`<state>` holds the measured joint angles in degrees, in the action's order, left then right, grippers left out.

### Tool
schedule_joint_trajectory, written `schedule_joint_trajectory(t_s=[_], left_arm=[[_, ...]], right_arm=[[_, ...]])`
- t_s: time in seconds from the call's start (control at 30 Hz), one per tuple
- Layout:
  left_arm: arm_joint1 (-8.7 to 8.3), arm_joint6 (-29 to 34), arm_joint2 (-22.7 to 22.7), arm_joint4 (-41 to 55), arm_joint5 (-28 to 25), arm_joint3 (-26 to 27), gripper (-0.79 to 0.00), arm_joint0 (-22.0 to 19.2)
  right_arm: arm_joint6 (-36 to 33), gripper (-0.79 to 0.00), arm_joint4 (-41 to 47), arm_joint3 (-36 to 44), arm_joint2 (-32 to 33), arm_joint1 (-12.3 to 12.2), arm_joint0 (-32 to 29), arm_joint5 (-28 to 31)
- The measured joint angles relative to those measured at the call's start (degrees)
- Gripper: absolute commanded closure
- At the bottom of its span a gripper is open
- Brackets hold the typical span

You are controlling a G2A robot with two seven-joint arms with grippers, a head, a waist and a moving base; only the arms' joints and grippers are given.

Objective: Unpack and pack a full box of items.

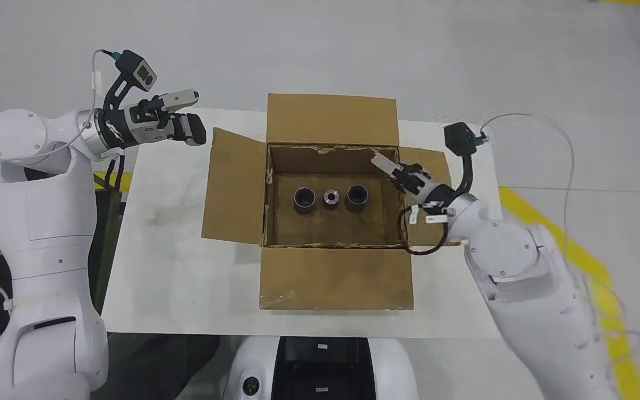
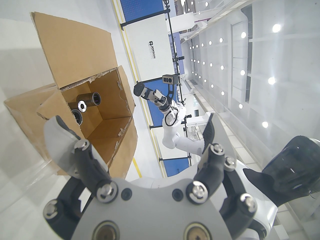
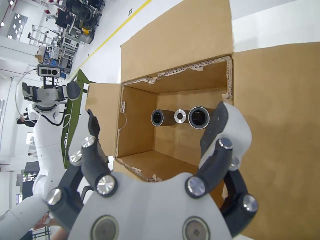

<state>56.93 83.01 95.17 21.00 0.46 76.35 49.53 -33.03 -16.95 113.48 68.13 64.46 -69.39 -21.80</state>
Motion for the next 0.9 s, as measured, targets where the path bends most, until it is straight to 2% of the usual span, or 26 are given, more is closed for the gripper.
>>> schedule_joint_trajectory(t_s=[0.23,0.9], left_arm=[[0.00,0.0,0.0,0.0,0.0,0.0,-0.785,0.0],[0.00,0.0,0.0,0.0,0.0,0.0,-0.785,0.0]], right_arm=[[-1.9,-0.785,-1.9,-1.6,-4.3,0.6,3.2,-1.1],[-2.0,-0.785,-1.9,-1.6,-4.4,0.7,3.3,-1.1]])
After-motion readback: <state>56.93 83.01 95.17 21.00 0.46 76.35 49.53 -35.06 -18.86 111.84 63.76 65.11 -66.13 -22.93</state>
